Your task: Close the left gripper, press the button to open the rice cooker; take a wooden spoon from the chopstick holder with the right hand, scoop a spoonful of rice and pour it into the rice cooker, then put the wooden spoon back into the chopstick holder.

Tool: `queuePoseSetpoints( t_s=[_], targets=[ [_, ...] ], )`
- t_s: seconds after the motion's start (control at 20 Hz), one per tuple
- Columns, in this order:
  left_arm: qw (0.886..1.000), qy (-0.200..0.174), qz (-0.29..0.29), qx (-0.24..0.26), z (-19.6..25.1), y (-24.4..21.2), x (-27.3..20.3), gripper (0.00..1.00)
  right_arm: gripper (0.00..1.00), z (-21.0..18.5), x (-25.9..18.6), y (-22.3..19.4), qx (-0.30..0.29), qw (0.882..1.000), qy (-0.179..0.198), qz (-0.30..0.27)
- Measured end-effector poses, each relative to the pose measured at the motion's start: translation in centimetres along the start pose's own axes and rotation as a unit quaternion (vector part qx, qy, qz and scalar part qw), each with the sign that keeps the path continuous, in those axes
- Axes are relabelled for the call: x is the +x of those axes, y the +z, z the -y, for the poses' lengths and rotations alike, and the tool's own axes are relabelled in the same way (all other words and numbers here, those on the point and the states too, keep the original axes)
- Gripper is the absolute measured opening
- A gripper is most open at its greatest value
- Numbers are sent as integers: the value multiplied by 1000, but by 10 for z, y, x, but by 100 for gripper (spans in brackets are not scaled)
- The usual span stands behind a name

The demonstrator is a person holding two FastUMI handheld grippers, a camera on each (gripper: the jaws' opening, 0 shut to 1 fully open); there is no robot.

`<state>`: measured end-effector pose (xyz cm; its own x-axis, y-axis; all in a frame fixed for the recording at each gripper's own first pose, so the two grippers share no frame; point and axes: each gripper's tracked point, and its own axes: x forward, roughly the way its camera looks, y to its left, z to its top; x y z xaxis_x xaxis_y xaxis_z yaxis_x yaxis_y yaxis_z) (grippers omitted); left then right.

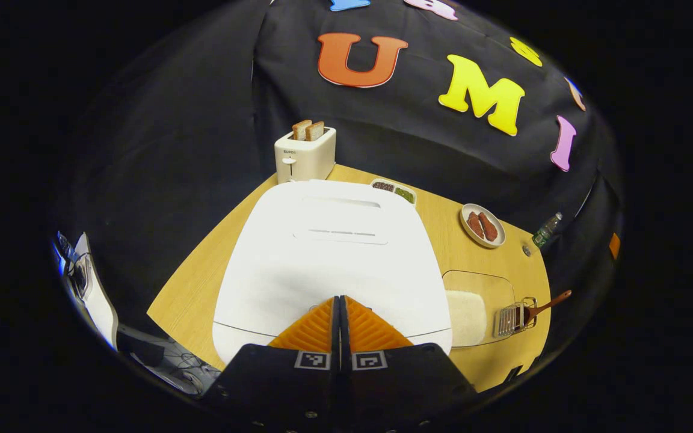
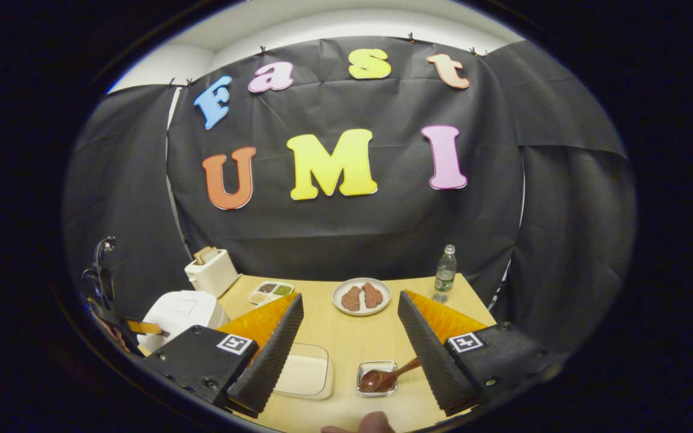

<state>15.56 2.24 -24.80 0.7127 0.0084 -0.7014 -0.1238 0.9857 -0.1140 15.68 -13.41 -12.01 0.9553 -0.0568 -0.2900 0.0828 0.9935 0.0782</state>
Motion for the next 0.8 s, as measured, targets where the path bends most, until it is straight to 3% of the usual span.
queuePoseSetpoints(
  t_s=[0.15,0.35,0.55,0.8],
  targets=[
    [1000,0,-20,-16,0,-6,-2,0,100,-11,-2,-4,-4,1000,7,-5],
    [1000,-13,7,-13,0,2,-3,0,100,-18,-10,2,-5,1000,14,2],
    [993,-15,121,-2,8,57,-33,0,100,-12,-16,13,-11,1000,7,17],
    [968,-11,246,40,16,138,-70,0,100,-16,-29,22,-10,1000,9,28]
  ],
)
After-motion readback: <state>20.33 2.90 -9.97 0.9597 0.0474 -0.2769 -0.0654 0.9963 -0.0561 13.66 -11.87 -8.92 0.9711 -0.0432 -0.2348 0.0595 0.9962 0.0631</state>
